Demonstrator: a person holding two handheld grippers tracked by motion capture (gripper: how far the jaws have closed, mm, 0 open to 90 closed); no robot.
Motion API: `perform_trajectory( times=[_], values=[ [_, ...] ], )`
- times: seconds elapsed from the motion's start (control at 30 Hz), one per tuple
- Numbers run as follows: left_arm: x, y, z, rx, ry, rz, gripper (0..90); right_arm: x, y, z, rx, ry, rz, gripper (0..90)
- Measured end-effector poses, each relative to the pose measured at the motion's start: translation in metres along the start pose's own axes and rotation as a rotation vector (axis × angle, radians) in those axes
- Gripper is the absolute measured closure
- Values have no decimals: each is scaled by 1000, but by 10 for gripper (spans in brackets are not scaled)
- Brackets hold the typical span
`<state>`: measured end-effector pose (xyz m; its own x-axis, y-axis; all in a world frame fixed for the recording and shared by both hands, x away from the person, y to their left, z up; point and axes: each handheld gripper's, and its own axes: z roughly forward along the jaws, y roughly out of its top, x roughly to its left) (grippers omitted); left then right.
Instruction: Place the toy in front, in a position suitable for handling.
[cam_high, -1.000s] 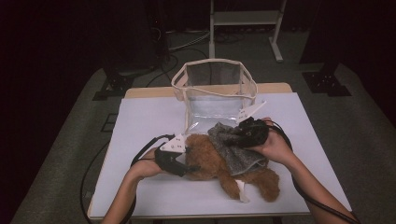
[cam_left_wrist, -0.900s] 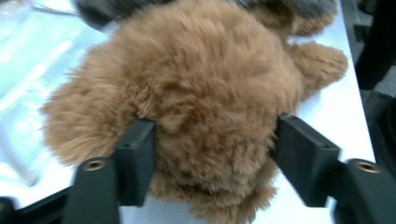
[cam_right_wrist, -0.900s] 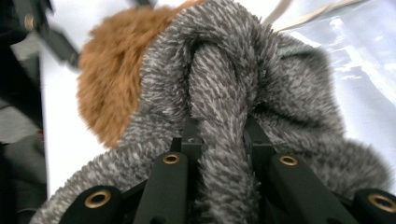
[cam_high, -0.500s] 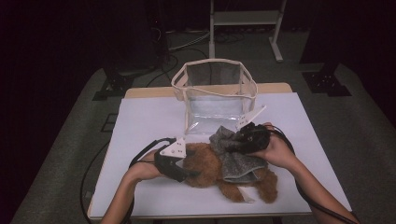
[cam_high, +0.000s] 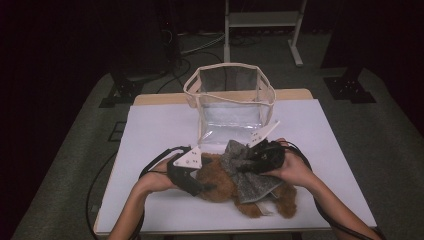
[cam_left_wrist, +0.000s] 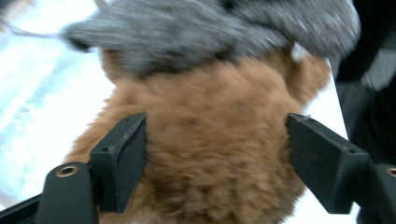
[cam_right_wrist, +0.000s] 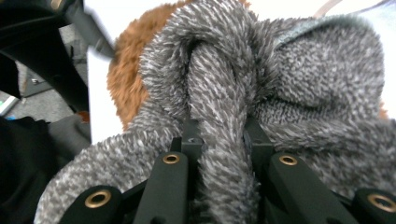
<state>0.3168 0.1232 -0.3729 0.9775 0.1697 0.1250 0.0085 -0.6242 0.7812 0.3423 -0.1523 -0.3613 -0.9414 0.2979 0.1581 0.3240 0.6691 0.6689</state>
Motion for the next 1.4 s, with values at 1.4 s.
perform_trajectory(
  times=[1.4],
  values=[
    [-7, -4, 8, 33, -59, -14, 260, 14, -11, -23, -18, -49, -25, 738]
  ],
)
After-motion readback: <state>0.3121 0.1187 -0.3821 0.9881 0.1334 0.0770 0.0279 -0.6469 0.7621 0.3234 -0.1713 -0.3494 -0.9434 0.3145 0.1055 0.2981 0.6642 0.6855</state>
